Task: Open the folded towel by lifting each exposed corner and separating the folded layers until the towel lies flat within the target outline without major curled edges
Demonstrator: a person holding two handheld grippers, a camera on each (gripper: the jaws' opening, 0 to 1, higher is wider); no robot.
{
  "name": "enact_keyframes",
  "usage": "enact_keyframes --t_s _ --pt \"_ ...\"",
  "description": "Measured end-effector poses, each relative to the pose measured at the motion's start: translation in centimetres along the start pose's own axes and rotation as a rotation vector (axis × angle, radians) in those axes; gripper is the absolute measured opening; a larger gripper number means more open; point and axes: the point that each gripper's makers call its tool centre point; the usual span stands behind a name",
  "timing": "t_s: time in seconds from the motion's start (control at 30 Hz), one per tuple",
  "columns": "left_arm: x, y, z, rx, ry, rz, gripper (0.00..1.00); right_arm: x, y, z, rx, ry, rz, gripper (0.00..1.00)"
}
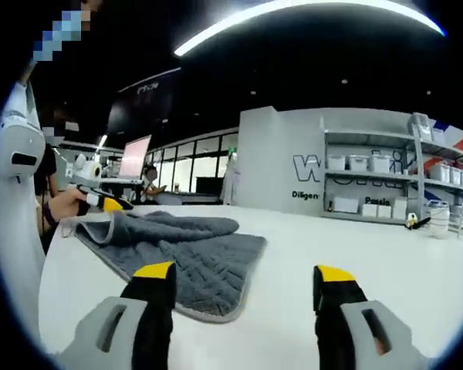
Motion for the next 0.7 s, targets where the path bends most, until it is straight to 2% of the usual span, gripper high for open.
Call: enact_keyframes --t_s 0.07,0.23,0.33,0.7 --pt "-0.2 0.0 0.0 0.002 0.013 -0.007 0.65 0.2 -0.1 0.3 -0.018 -0.002 0.009 0.96" --pt "-0.3 0.0 -0.4 0.015 0.013 -0.012 0.74 0.5 -0.1 0.8 -0.037 0.017 0.03 0.99" --pt "0.1 -0.2 -0.3 0.002 0.037 0.003 0.87 0.8 -0.1 1.0 -0.051 0.027 0.045 0.99" --pt "0.5 -0.5 -0.5 0.006 0.048 0.018 0.97 1.4 -0.3 1.1 -0.053 0.036 0.079 0.99"
Point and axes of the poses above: the point that each gripper's makers call its tool centre point, and the gripper's own axes: y roughly backward along the fingers, z roughly to its left, x roughly out of its underside, and after that the axes turned 6 degrees about y, right-handed
